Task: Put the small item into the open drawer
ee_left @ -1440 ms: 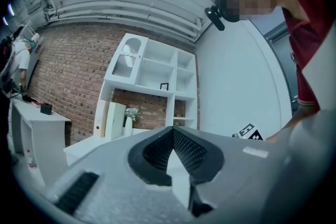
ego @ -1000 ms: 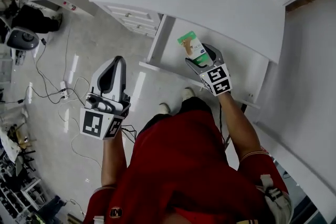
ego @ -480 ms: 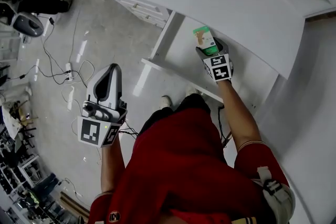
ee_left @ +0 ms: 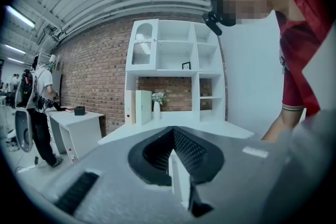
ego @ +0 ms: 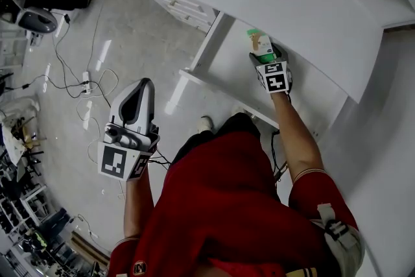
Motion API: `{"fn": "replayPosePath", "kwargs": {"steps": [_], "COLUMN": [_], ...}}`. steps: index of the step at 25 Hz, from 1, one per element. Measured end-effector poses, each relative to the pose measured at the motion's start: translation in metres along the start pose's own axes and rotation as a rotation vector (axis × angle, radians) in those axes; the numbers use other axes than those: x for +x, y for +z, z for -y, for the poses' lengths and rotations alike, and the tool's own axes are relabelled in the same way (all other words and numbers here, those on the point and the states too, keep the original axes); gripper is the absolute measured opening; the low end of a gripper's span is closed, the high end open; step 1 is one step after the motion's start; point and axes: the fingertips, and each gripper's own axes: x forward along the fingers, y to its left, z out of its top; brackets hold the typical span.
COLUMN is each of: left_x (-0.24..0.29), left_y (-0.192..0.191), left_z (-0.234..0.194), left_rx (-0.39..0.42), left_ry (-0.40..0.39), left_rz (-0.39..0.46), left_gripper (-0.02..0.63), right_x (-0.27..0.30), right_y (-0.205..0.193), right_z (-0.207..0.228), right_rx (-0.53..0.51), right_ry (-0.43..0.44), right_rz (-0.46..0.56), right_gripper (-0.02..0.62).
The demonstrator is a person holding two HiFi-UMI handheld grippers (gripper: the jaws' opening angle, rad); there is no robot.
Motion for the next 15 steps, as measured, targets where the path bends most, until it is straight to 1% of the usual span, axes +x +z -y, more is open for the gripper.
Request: {"fn": "replayPosePath", "kwargs": {"steps": [3,6,8,11,15], "left_x": [0.0,-0.001,-0.004,-0.009,-0.013], "left_y": [0.0,0.001,0.001,0.001,0.0], "left_z": [0.0,0.001,0.002,0.005,0.016], "left_rx": [-0.001,-0.004,-0.007,-0.017,-0.021], "left_ry": [-0.011,-0.029,-0.047,-0.082,-0.141], "left_rz": [0.01,0.027,0.039,0.063,0.087], "left_gripper": [0.002,0.002,0.002,0.002,0.002], "right_x": [-0.003,-0.013,-0.023,-0.043,-0.081], "right_y": [-0.002,0.006,0.01,0.017,0.039], "right_z": [0.0,-0.001,-0.006,-0.015,-0.028], "right_rx": [-0.011,-0.061,-0.091,-0.134,-0.235], "right_ry": [-0.002,-0.01,-0.008,-0.008,-0.034], "right_rz": [-0.014,-0.009,-0.014,-0.012,0.029], "right_gripper": [0.38,0.38,0.365,0.325,0.213]}}
